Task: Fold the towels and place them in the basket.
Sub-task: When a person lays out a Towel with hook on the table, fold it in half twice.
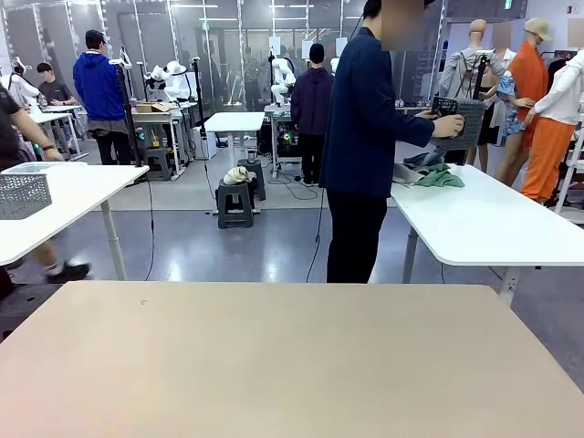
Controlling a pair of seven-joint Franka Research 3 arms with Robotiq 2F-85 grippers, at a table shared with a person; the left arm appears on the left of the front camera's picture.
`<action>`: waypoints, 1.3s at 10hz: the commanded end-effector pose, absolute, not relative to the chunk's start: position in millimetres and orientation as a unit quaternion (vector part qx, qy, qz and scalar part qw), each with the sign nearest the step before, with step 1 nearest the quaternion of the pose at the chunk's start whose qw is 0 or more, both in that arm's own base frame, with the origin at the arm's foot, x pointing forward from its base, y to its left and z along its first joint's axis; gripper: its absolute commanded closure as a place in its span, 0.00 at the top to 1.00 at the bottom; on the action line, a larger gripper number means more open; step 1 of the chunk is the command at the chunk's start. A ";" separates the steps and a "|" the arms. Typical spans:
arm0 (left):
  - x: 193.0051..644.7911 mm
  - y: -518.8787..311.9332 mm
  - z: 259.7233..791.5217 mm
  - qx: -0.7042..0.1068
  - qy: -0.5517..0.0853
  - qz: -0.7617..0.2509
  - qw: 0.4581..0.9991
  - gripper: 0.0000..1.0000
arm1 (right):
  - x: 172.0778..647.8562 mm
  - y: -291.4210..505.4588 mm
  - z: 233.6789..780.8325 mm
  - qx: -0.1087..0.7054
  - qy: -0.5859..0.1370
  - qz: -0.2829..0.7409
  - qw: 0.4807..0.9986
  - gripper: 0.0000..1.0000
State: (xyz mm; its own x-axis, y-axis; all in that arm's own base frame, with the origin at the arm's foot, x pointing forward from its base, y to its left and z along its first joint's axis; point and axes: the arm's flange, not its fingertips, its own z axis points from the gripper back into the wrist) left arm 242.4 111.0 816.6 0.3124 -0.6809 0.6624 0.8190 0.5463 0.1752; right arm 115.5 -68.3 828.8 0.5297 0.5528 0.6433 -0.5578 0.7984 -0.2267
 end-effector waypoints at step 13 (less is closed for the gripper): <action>241.5 93.9 820.4 -0.090 -0.350 -0.480 0.799 1.00 | 111.6 -70.1 835.5 0.015 -0.376 0.318 0.870 1.00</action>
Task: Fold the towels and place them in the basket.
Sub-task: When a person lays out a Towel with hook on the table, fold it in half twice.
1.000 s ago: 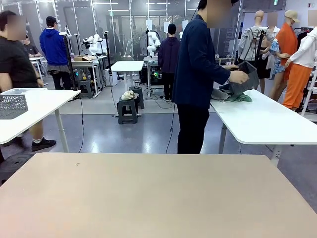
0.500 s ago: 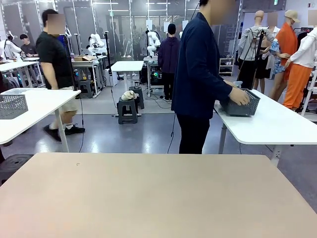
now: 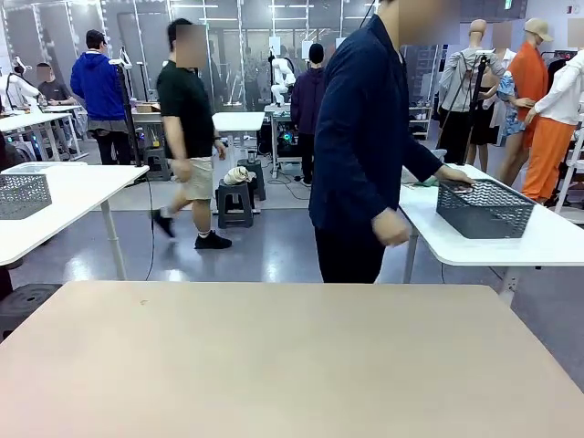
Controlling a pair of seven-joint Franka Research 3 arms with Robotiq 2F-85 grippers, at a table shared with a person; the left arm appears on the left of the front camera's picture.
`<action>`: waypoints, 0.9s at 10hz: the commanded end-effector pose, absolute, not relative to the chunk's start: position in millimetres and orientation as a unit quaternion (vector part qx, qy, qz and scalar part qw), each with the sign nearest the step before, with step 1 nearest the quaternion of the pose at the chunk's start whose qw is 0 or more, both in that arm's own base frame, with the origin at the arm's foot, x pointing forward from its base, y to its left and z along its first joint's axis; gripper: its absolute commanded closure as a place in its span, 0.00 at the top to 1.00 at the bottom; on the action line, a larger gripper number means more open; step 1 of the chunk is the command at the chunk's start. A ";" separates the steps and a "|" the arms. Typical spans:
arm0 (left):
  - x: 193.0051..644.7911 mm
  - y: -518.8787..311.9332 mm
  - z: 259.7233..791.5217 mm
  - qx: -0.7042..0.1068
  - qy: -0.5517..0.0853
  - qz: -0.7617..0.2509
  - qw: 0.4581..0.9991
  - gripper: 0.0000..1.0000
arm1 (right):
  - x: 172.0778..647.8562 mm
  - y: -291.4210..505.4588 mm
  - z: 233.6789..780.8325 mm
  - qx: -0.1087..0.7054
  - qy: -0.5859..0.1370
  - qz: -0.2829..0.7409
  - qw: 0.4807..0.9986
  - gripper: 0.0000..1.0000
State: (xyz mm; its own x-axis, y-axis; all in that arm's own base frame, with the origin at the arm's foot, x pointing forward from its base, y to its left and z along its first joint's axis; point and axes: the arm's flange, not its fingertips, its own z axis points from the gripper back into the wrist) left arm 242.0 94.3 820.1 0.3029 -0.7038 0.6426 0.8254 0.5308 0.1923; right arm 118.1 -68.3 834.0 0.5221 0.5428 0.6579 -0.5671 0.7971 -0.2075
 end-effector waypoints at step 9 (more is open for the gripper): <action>241.5 93.9 820.4 -0.090 -0.350 -0.480 0.799 1.00 | 111.6 -70.1 835.5 0.015 -0.376 0.318 0.870 1.00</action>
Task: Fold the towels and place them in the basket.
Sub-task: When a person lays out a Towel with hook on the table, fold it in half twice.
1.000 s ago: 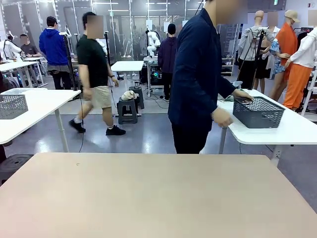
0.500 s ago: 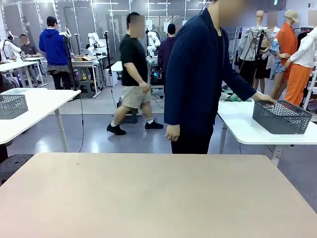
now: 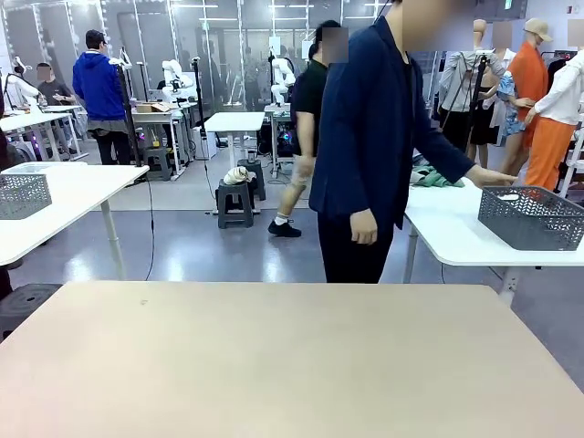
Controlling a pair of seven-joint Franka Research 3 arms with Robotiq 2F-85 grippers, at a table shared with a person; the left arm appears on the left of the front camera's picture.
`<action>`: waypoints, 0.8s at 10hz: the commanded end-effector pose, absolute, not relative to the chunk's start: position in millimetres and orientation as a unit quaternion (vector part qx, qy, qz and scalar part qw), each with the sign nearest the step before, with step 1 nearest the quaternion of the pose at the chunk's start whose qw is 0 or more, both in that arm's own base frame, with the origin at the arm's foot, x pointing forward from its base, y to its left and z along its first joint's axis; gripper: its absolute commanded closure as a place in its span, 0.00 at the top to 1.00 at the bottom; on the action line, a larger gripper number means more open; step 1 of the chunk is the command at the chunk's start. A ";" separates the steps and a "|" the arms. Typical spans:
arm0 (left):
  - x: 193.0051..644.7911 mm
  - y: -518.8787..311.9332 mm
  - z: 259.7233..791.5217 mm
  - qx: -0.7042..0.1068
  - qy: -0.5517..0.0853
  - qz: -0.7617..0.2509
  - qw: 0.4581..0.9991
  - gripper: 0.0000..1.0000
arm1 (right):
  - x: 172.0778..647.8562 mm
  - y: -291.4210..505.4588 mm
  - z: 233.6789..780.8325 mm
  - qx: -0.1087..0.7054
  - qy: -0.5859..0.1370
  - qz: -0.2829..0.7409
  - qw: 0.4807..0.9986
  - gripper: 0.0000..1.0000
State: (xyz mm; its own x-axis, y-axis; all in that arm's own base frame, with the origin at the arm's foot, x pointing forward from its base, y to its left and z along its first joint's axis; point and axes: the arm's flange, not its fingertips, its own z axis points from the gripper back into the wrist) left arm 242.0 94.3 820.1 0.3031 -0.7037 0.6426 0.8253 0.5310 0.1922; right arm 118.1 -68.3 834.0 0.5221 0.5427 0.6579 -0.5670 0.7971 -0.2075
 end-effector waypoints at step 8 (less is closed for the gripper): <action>241.5 93.9 820.4 -0.090 -0.350 -0.480 0.799 1.00 | 111.6 -70.1 835.5 0.015 -0.376 0.318 0.870 1.00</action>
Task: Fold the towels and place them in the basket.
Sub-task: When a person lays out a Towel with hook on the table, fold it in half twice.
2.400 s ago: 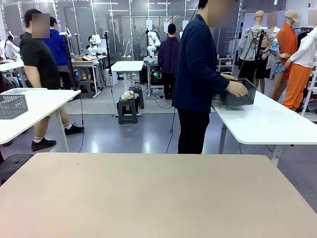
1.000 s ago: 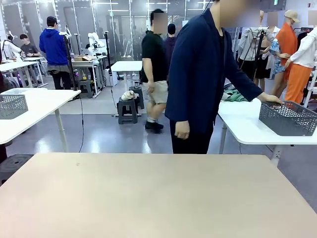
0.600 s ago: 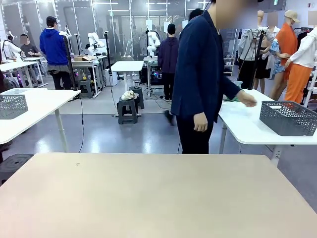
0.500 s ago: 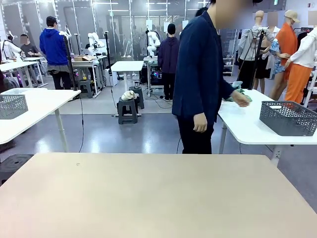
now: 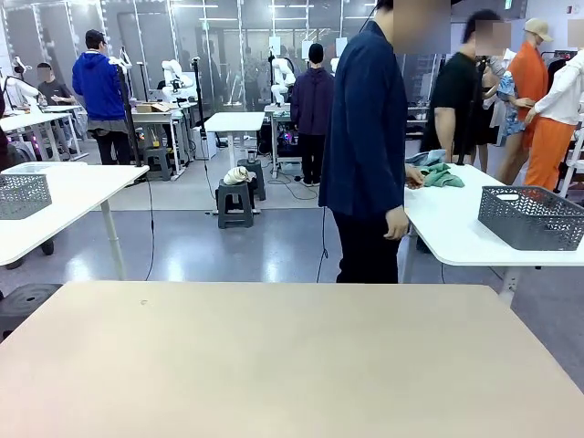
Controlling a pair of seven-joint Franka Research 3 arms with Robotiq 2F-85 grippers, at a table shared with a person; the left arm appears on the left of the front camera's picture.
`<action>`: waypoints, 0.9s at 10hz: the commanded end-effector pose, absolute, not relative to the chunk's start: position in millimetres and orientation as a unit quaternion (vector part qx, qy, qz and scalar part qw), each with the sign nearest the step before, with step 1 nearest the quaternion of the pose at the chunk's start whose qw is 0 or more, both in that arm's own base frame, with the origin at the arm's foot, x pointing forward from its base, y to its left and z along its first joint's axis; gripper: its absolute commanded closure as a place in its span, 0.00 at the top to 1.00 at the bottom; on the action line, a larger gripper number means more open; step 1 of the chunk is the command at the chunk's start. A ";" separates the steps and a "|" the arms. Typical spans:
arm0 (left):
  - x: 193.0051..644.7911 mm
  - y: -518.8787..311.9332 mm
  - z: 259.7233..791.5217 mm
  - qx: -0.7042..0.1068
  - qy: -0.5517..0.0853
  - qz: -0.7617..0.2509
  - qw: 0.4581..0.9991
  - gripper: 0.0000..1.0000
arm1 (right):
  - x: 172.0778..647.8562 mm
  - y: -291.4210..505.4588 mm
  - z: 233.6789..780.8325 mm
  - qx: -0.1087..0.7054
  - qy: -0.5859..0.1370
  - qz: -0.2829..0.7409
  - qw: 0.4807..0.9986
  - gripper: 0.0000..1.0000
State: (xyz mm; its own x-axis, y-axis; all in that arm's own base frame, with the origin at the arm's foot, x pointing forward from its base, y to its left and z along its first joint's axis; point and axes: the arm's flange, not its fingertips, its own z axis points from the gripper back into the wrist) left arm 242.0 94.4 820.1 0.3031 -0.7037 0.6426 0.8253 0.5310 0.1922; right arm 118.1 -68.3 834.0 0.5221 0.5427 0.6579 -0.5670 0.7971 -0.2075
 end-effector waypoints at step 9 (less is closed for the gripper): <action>241.5 93.9 820.4 -0.090 -0.350 -0.480 0.799 1.00 | 111.6 -70.1 835.5 0.015 -0.376 0.318 0.870 1.00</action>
State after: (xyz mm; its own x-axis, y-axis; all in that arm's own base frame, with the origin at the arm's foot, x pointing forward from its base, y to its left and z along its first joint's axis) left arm 242.0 94.4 820.1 0.3031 -0.7037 0.6426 0.8252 0.5311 0.1922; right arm 118.1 -68.3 834.0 0.5222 0.5427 0.6579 -0.5670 0.7972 -0.2075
